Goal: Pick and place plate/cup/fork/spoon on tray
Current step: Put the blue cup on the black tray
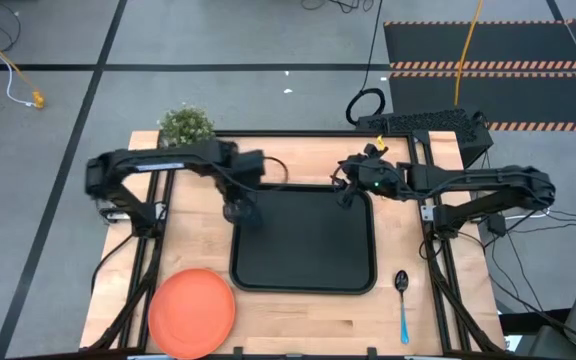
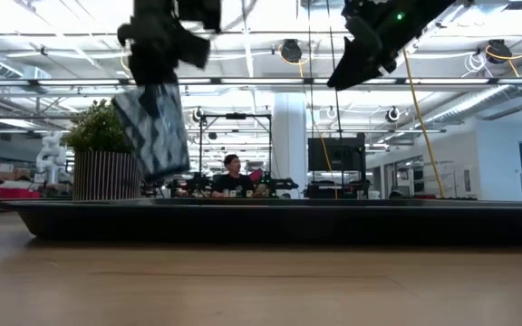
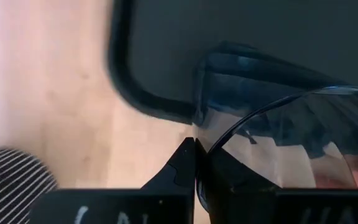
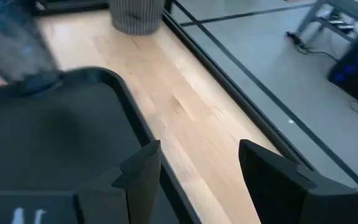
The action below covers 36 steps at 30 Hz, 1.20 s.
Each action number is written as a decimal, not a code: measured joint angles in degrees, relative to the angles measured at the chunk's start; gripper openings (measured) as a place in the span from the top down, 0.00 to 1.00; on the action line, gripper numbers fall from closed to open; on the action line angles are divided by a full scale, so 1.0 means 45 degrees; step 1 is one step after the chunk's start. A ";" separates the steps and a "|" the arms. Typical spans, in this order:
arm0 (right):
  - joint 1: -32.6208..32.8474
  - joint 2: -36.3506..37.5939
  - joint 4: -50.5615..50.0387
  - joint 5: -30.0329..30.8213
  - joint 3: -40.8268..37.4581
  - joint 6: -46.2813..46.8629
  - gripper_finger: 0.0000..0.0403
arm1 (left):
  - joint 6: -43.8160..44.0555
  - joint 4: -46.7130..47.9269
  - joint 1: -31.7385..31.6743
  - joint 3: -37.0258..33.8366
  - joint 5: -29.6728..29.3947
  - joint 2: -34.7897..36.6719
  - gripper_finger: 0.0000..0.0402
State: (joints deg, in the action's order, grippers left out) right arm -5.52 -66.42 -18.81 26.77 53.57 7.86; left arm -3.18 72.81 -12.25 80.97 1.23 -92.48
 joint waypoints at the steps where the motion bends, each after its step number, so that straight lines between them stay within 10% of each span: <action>1: 0.0000 -0.0068 0.0000 -0.0014 -0.0007 -0.0059 0.48 | -0.0189 -0.0073 0.0000 0.0000 0.0097 -0.0339 0.98; 21: 0.1008 -0.1679 0.1840 -0.1342 -0.0007 -0.1384 0.48 | -0.1697 -0.1577 0.0015 0.1292 0.0410 -0.1716 0.92; 36: 0.1341 -0.1580 0.1646 -0.1335 -0.0002 -0.1258 0.48 | -0.1856 -0.2158 0.0176 0.1292 0.0409 -0.1716 0.66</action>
State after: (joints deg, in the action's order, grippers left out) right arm 0.51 -73.53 -11.40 20.76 53.56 2.20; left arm -11.53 63.10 -11.46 86.78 3.07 -100.20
